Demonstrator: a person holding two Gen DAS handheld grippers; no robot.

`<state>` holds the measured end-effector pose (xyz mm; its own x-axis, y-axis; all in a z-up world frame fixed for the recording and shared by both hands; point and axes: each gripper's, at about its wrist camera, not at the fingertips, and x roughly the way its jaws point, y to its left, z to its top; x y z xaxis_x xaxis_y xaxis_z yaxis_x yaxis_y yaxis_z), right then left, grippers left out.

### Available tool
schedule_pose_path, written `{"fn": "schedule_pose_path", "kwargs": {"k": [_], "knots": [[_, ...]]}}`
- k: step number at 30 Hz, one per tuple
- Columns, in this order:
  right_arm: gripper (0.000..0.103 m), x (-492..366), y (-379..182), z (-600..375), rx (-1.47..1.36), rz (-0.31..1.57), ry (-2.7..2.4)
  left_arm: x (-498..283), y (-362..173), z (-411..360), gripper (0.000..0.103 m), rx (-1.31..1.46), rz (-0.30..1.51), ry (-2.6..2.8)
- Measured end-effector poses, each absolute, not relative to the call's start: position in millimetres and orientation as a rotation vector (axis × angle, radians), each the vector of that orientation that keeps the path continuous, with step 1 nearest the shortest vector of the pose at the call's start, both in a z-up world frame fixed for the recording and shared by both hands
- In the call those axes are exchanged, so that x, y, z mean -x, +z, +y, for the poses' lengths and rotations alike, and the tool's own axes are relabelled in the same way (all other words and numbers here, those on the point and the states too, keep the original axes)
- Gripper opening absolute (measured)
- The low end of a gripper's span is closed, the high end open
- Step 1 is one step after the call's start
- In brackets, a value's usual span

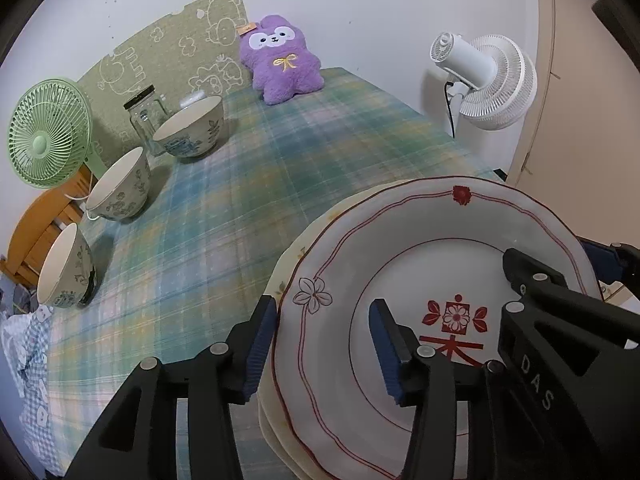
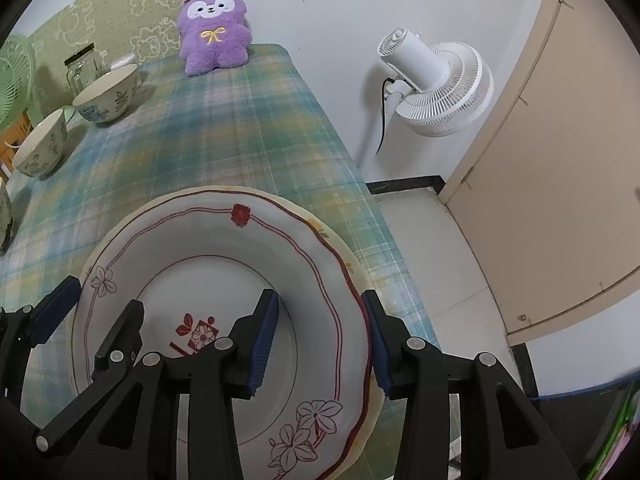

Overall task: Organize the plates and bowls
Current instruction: 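Lower the red-trimmed plate onto the yellow-flower stack and open both grippers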

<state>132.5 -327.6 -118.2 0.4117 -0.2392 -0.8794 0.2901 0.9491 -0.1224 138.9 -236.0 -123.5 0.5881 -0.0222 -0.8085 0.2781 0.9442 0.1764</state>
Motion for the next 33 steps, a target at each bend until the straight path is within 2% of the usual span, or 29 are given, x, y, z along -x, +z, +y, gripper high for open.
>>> {"fn": "schedule_pose_path", "kwargs": {"k": [3,6,11,13,19,21,33], "knots": [[0.049,-135,-118,-327,-0.042,1.098,-0.335,-140,-123,-235,0.056,-0.281,0.934,-0.195],[0.061,-138,-118,-329,-0.067,1.106,-0.304,-142,-122,-233,0.059,-0.248,0.947,-0.217],[0.068,-140,-114,-329,-0.066,1.110,-0.270,-144,-120,-230,0.063,-0.224,0.968,-0.241],[0.078,-140,-111,-326,-0.054,1.103,-0.261,-145,-119,-226,0.065,-0.205,0.983,-0.241],[0.079,-135,-92,-317,-0.065,1.069,-0.228,-143,-105,-216,0.069,-0.177,0.968,-0.249],[0.079,-134,-84,-314,-0.065,1.054,-0.222,-140,-97,-213,0.074,-0.178,0.948,-0.257],[0.079,-128,-30,-295,-0.067,0.959,-0.161,-136,-48,-187,0.079,-0.105,0.908,-0.229]]}}
